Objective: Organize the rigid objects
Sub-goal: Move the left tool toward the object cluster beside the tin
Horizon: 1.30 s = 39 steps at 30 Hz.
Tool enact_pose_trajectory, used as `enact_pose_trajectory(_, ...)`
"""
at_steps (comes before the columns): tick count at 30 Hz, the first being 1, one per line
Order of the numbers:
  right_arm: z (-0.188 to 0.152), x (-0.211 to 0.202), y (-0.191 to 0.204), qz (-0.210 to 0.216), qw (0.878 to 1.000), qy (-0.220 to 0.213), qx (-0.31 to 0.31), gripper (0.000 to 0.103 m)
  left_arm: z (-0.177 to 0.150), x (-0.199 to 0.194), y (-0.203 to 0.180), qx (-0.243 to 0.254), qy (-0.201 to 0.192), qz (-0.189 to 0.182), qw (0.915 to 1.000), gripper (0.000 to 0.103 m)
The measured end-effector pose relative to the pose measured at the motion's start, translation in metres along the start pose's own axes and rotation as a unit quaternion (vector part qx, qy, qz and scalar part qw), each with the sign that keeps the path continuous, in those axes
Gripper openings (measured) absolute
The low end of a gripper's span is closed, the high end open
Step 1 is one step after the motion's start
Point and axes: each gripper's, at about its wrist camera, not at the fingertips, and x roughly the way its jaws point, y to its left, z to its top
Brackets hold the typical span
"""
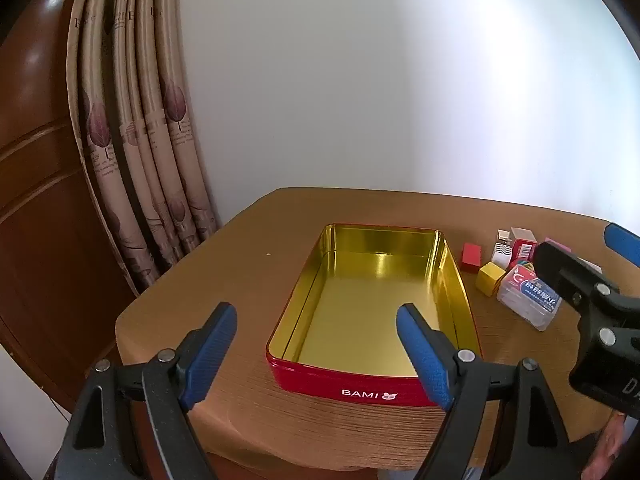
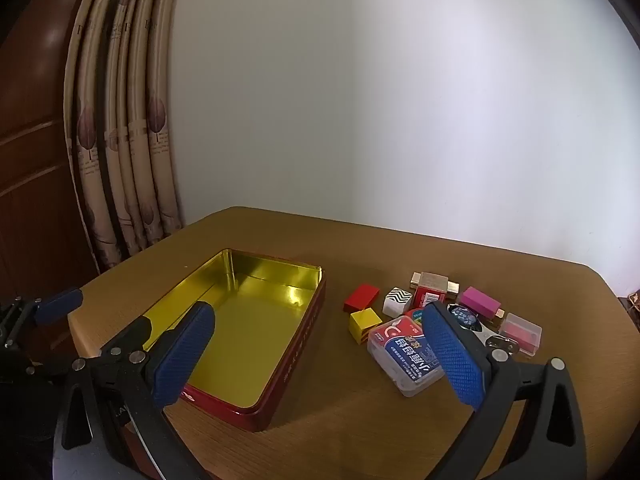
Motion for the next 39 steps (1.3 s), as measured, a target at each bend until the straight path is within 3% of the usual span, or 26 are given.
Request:
enact_pose_trajectory(27, 0.002, -0.008, -0.016, -0.004, 1.000, -0.006, 0.009, 0.103, -0.001, -0.008, 0.002, 0.004, 0.011, -0.003, 0.9999, 0.084)
enact_pose_trajectory(39, 0.001, -0.023, -0.077, -0.033, 0.998, 0.005, 0.044, 0.103, 0.006, -0.018, -0.023, 0.033, 0.021, -0.010, 0.9992, 0.084)
